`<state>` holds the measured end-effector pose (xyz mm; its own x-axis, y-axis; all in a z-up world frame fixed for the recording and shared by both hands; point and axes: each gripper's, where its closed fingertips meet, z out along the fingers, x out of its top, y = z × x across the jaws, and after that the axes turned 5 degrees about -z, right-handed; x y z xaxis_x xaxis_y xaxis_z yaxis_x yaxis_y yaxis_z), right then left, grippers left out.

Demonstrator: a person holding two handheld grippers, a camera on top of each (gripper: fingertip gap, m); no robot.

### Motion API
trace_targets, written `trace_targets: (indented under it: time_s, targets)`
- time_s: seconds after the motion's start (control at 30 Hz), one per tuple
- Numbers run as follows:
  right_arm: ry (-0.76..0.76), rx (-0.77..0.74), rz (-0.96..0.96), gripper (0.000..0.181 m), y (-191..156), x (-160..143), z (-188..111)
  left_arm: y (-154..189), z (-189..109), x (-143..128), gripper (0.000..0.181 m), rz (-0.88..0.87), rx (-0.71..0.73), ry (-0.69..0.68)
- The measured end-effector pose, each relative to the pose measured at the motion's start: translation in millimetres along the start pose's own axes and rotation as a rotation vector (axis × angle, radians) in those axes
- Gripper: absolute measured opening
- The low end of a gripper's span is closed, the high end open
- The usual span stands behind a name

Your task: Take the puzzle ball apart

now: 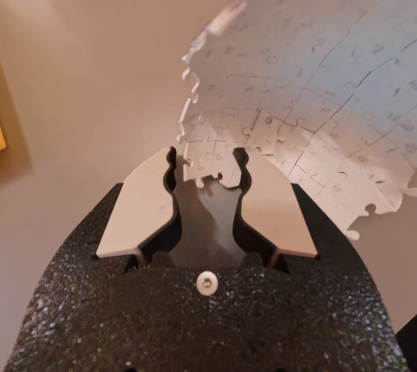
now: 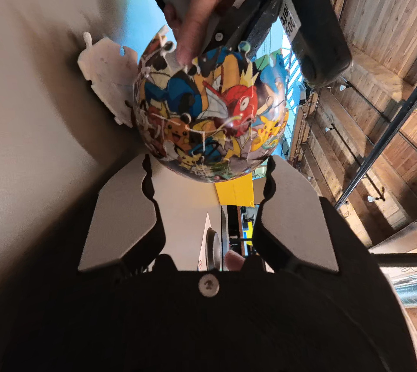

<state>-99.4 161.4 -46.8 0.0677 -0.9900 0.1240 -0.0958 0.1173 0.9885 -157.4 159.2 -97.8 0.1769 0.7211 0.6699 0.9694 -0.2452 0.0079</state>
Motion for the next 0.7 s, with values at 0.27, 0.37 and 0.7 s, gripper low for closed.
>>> trace_targets:
  time_s: [0.27, 0.37, 0.7]
  targets:
    - [-0.021, -0.01, -0.041, 0.096, 0.2, -1.6, -1.8, 1.0, 2.2, 0.9, 0.064, -0.026, 0.038, -0.031]
    - [-0.023, -0.007, -0.032, 0.096, 0.2, -3.2, -1.5, -2.7, 1.3, 0.9, 0.071, -0.045, 0.084, -0.047]
    - [-0.053, -0.007, -0.058, 0.095, 0.3, -8.5, 0.3, 13.7, 7.5, -0.1, 0.081, -0.123, -0.017, -0.079]
